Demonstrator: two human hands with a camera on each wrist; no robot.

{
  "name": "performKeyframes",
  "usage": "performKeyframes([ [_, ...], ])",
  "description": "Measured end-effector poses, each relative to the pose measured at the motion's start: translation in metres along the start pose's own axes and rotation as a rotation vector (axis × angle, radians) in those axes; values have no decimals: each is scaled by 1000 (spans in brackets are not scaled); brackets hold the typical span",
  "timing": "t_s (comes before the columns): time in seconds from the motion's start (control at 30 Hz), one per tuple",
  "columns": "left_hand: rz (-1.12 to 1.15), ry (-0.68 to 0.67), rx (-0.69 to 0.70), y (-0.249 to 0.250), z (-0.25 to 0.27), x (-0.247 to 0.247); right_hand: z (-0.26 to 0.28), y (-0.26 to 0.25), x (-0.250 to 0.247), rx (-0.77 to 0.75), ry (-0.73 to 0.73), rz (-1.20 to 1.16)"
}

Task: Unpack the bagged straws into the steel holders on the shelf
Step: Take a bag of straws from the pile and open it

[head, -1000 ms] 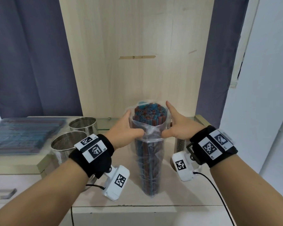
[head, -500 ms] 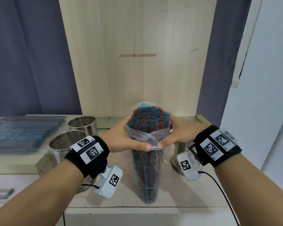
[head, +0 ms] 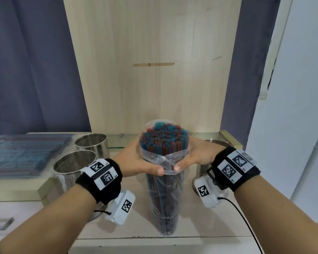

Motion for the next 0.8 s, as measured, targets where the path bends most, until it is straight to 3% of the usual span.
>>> performKeyframes([
  [0.2,-9,-84,-15,-5,-3,2,6,3,-3,-5,12,-30],
  [0.37,-118,-1,-22,-13,0,-8,14,2,-5,-106,108,-132],
  [0.47,-108,-33,-10,-15,-1,-5,16,-5,-10,-143,125,-105],
  [0.67,-45,-214,-83,-17,-4,8,9,7,-8,37,37,-27],
  [0.73,-61,-167,-78,-26,-3,4,13,15,-12,44,118,-50],
  [0.8,-198,-17,-112,-43,0,-14,25,27,-25,41,346,-53],
])
Point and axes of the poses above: each hand's wrist, its own z-axis away from the middle knuckle, its own x-axis out of the palm, y = z × x, the point moved 10 cm from there along -z, towards the middle knuckle, and after that the axes turned 8 degrees about x, right-handed, at the moved point
